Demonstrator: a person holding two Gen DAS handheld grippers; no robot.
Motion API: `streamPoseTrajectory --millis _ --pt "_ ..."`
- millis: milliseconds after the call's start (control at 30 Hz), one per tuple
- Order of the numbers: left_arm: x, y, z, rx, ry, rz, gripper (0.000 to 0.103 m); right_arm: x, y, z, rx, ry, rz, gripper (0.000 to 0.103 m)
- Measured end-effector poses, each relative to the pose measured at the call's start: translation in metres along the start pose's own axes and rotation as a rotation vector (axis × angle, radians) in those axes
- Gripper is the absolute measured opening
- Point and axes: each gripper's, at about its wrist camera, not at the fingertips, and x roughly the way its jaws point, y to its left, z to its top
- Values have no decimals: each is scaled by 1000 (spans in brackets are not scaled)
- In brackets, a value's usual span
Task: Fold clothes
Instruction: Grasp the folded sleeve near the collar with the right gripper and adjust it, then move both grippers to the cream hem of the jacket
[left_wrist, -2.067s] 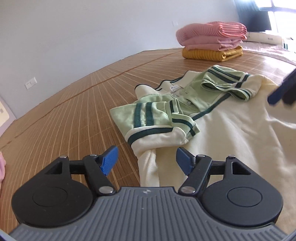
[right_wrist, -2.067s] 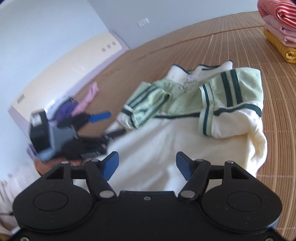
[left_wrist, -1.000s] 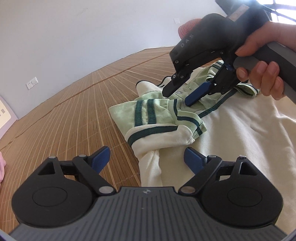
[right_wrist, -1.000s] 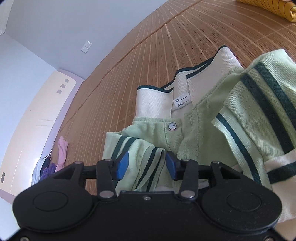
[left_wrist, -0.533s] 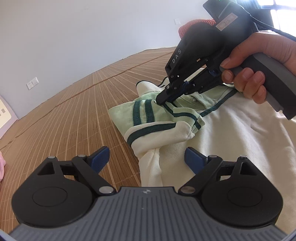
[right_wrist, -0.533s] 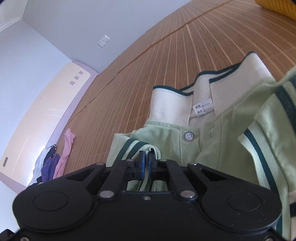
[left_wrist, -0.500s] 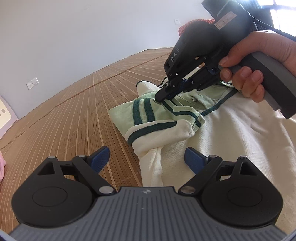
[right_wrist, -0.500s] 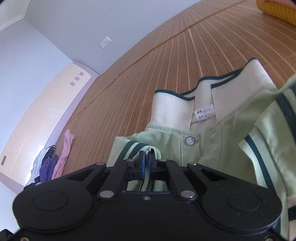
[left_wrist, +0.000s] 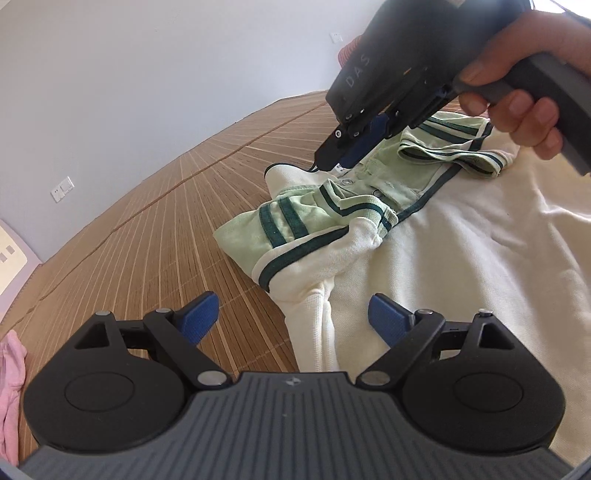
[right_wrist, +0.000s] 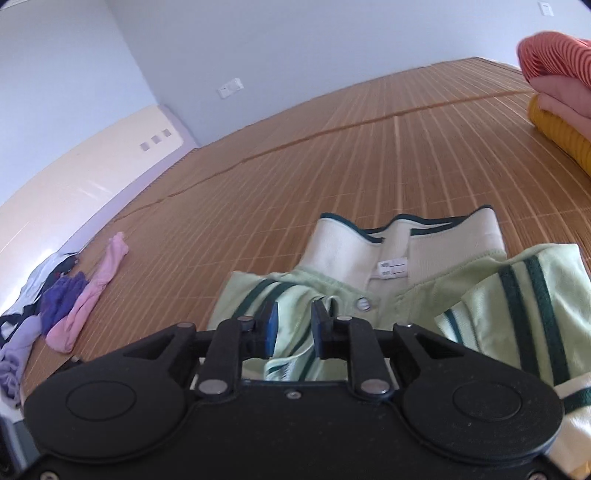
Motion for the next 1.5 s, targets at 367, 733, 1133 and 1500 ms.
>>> streamPoseTrajectory --millis 367,733,1133,1500 --pt "-10 4 -1 -17 -6 -25 91 -67 -4 -43 43 3 7 63" --pt "-78 16 -15 -266 -43 -205 91 -251 -35 -122 117 -283 -32 79" --pt "-167 -7 -75 -549 -18 -312 92 -261 -25 -179 15 -166 -110 81" --pt "-196 -64 -91 -474 23 -419 93 -225 69 -253 -487 -93 -115 77"
